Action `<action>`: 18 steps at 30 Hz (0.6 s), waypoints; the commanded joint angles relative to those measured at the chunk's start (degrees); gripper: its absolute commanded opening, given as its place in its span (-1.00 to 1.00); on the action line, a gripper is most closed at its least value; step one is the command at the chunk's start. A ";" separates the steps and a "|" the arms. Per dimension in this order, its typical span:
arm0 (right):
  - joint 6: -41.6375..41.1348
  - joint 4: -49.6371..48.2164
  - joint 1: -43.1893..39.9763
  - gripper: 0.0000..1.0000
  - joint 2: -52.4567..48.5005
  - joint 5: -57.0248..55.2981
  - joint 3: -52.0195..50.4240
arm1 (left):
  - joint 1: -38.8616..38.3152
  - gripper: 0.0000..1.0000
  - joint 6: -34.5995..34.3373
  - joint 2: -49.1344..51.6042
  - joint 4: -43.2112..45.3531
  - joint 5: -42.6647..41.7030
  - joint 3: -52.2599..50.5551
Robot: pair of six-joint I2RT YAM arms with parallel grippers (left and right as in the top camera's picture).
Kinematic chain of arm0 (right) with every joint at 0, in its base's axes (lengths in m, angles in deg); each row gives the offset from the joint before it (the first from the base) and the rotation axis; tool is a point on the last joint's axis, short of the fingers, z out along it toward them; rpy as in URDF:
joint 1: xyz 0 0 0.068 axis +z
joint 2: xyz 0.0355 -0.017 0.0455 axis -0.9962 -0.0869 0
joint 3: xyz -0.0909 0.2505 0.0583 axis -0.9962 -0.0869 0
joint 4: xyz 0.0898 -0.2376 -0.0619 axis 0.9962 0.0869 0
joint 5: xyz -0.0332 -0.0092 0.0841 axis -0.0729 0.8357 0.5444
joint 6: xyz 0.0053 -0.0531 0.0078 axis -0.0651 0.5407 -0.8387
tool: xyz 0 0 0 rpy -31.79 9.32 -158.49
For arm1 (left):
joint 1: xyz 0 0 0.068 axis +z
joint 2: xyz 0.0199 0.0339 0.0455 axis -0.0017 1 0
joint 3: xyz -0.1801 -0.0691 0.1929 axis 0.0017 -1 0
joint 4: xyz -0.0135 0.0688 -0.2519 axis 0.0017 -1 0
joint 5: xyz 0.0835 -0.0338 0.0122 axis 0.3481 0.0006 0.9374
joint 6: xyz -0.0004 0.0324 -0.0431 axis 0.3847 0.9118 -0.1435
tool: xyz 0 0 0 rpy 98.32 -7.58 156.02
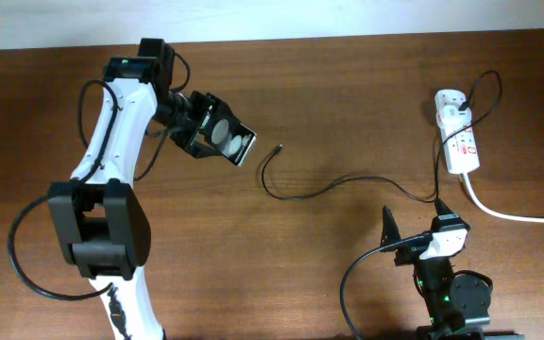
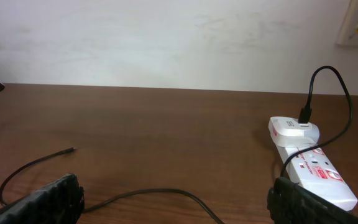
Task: Plug charger to phone and switch on socket
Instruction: 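Raise and tilt the held phone toward the table centre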
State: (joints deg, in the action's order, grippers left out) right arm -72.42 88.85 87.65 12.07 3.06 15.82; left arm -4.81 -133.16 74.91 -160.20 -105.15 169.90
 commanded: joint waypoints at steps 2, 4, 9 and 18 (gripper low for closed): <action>0.02 0.35 0.39 0.97 0.37 -0.26 -0.31 | 0.50 -1.00 -0.66 0.26 -2.45 -5.97 1.60; 0.02 0.35 0.39 0.97 0.37 -0.26 -0.31 | 0.50 -1.00 -0.66 0.26 -3.08 -8.70 1.60; 0.02 0.35 0.39 0.97 0.37 -0.26 -0.31 | 0.50 -1.00 -0.66 0.26 -4.42 -13.99 1.60; 0.02 0.35 0.39 0.97 0.37 -0.26 -0.31 | 0.48 -1.00 -0.61 0.26 -4.76 -17.16 1.60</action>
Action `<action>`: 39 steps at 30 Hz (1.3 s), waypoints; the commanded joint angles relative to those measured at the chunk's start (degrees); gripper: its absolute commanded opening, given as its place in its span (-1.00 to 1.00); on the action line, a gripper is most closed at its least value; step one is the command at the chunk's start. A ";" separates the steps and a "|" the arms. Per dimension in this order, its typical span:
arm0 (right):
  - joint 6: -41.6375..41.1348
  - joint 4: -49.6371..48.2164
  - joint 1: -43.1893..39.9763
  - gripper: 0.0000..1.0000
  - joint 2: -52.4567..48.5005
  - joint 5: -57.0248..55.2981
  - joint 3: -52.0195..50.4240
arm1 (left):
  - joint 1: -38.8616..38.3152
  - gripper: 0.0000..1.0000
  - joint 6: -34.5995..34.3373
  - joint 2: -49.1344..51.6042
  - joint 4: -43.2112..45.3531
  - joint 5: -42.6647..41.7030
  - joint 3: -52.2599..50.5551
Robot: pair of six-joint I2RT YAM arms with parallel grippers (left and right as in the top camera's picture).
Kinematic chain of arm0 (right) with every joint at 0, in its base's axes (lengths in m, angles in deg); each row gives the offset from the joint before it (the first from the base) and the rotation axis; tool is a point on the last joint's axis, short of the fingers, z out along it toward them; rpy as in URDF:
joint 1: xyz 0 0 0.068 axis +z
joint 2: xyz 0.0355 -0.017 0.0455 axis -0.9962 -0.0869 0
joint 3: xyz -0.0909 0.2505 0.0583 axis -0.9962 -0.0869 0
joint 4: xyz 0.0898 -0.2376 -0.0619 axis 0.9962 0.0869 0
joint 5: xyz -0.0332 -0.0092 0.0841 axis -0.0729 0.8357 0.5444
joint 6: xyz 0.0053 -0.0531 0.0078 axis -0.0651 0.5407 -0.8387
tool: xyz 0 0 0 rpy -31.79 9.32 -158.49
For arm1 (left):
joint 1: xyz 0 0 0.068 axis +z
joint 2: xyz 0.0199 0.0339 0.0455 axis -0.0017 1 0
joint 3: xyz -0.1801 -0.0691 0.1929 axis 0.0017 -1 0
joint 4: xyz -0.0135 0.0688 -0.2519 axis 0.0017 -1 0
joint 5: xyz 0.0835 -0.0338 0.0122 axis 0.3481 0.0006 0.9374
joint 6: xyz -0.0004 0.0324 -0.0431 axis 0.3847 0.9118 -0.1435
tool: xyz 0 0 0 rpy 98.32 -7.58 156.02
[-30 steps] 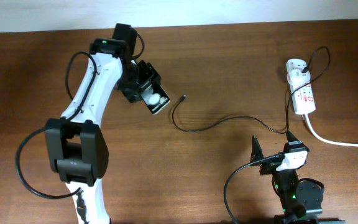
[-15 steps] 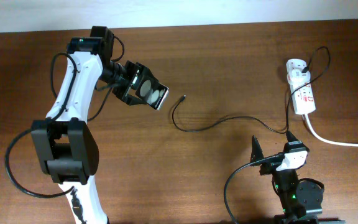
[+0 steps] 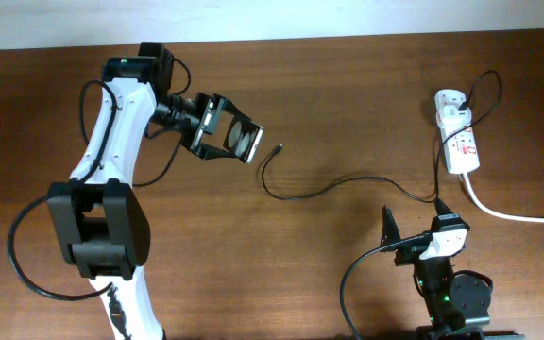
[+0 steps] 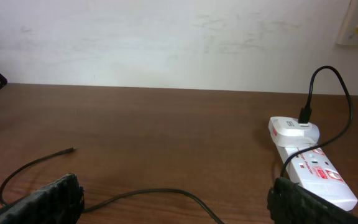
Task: Plug charger to phone and switch on socket
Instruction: 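Raise and tilt the held phone toward the table centre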
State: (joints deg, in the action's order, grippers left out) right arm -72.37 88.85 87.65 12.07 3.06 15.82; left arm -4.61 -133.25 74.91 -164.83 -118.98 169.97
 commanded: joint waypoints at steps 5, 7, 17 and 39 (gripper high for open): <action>-0.02 0.33 0.39 0.97 0.37 -0.26 -0.31 | 0.28 -1.00 -1.68 0.26 -0.79 -3.30 1.53; -0.02 0.35 0.39 0.98 0.37 -0.26 -0.31 | 0.31 -1.00 -1.88 0.26 -1.27 -3.32 1.51; -0.02 0.35 0.39 0.97 0.37 -0.26 -0.31 | 0.31 -1.00 -3.19 0.26 -2.27 -3.52 1.51; -0.02 0.35 0.39 0.97 0.37 -0.26 -0.31 | 0.28 -1.00 -3.15 0.26 -2.25 -3.28 1.53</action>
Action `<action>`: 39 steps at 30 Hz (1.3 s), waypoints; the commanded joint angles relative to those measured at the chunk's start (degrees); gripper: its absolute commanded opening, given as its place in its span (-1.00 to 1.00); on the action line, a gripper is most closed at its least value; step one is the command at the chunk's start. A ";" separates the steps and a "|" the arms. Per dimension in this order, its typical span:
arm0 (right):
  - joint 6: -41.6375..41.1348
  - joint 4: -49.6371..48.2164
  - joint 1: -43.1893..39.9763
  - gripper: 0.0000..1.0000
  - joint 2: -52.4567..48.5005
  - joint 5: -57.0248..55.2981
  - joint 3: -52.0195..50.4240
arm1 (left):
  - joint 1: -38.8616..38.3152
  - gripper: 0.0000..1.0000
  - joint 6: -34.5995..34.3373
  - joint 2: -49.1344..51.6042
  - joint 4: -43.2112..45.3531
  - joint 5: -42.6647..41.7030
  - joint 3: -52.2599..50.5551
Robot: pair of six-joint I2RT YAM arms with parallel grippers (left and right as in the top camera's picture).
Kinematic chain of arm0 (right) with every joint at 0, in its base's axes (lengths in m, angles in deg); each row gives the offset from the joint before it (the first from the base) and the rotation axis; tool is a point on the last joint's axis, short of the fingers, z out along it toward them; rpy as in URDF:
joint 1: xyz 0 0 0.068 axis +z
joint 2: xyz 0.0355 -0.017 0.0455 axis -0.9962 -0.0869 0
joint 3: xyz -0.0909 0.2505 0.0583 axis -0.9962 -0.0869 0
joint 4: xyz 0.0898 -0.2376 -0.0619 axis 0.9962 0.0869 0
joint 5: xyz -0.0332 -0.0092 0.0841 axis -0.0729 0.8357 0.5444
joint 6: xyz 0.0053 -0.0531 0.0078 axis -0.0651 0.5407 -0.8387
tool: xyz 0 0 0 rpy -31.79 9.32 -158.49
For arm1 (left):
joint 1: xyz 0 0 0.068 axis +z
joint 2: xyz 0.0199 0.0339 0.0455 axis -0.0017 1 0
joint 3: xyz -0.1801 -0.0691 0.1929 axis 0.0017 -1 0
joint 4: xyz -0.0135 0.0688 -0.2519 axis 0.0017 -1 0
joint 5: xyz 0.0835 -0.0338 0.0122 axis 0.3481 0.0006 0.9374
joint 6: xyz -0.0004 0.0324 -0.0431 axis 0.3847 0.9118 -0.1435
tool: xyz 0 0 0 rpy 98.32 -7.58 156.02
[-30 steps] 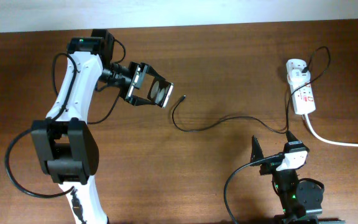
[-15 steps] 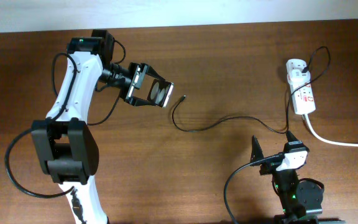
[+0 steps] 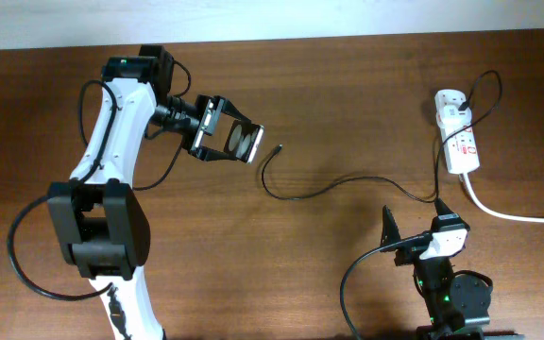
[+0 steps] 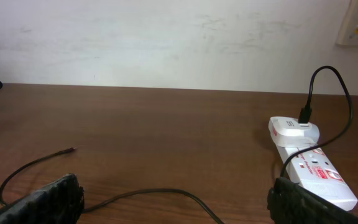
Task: Plug charger to phone and switch on socket
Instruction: 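Raise and tilt the held phone toward the table centre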
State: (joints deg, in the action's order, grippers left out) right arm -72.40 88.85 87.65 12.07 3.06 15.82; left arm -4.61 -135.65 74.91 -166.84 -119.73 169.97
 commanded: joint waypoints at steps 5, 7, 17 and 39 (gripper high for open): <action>0.00 0.35 0.39 0.97 0.37 -0.26 -0.31 | 0.28 -1.00 -0.76 0.26 -0.24 -2.56 1.53; 0.00 0.35 0.39 0.97 0.37 -0.26 -0.31 | 0.28 -1.00 -0.76 0.26 -0.26 -2.56 1.51; 0.00 0.35 0.39 0.97 0.37 -0.26 -0.31 | 0.28 -1.00 -0.76 0.26 -3.28 -2.84 1.53; 0.02 0.39 0.35 0.97 0.37 -1.84 -0.31 | 0.28 -1.00 -4.11 0.26 -6.23 -2.71 1.51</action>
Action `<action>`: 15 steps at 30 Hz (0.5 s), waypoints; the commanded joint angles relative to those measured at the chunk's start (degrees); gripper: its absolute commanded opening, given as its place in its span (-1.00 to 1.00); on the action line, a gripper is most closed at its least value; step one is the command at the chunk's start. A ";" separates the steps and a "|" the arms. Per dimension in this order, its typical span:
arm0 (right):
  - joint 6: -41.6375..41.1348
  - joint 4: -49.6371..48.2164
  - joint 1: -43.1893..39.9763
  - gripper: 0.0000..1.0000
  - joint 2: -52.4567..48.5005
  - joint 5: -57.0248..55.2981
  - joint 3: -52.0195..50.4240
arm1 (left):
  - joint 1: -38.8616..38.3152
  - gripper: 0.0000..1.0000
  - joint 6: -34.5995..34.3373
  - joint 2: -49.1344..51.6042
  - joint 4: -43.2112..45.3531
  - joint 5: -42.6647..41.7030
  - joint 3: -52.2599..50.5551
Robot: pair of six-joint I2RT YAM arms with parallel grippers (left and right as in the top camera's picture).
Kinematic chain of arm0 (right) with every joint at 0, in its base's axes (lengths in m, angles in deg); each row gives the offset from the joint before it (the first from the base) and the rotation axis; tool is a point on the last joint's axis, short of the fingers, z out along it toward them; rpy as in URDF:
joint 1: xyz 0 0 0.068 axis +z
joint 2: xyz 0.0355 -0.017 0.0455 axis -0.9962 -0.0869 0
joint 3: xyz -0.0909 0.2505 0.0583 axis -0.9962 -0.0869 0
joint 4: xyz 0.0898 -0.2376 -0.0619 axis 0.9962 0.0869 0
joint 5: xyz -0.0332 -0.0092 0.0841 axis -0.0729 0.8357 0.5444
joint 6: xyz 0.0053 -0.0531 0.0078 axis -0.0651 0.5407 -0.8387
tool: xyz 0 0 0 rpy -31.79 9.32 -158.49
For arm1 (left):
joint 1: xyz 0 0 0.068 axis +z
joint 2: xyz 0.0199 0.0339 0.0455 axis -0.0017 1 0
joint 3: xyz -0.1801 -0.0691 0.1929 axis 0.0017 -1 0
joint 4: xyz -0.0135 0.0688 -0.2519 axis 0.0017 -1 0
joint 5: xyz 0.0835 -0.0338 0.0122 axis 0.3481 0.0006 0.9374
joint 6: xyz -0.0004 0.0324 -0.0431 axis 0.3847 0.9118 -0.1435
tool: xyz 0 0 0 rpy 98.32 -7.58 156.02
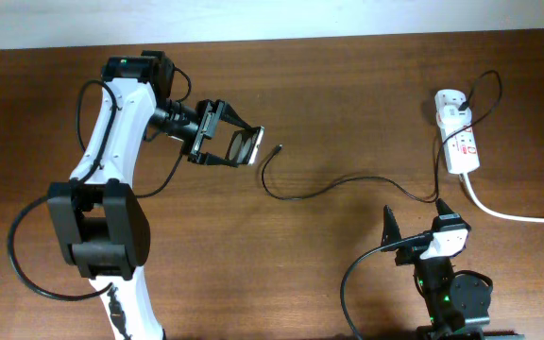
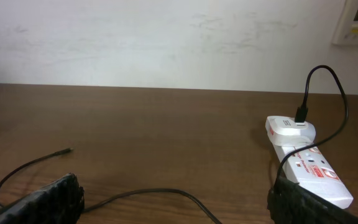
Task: Plug charger to phone and switch on socket
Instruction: 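Raise and tilt the held phone toward the table centre, then move the right gripper toward the phone held by the left gripper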
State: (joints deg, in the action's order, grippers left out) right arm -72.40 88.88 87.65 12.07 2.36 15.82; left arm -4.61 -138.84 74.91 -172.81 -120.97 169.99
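Observation:
My left gripper (image 1: 223,140) is shut on the phone (image 1: 244,144), held above the table and tilted nearly on edge. The phone's white end points at the cable's free plug (image 1: 280,148), a short gap away. The black charger cable (image 1: 348,184) curves across the table to the white adapter (image 1: 450,102) in the white power strip (image 1: 462,144). My right gripper (image 1: 416,222) stays open low at the table's front, with the cable (image 2: 166,193) lying between its fingers (image 2: 42,200). In the right wrist view the strip (image 2: 309,174) is at the right and the plug (image 2: 64,152) at the left.
The strip's white mains lead (image 1: 518,215) runs off the right edge of the brown table (image 1: 348,85). A pale wall (image 2: 166,37) stands behind the table's far edge.
The phone in my left gripper has turned further onto its edge, and its white end is a little closer to the cable's plug. The right wrist view has shifted very slightly.
My left gripper first held the phone face-on to the overhead camera, left of the cable's plug. Then it was a bit further right, and stayed there. Now the phone is tilted on edge near the plug. The right gripper has stayed open at the front.

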 commanded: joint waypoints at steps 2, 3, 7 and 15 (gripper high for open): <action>0.00 0.17 0.35 0.97 0.37 -1.66 -0.31 | 0.28 -1.00 -0.92 0.26 -0.26 -0.85 1.49; 0.00 0.20 0.35 0.97 0.37 -1.31 -0.31 | 0.28 -1.00 -0.94 0.26 -0.26 -0.85 1.49; -7.91 -0.59 0.35 0.97 0.39 -1.27 -0.28 | 0.31 -1.00 -0.94 0.26 -0.24 -0.85 1.49; -12.11 6.58 0.35 0.97 0.22 2.62 8.41 | 0.31 -1.00 -0.92 0.26 -0.22 -0.85 1.49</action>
State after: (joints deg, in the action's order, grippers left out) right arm -83.39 92.09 87.65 12.07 3.67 19.12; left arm -4.61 -138.84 74.91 -172.79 -120.73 169.99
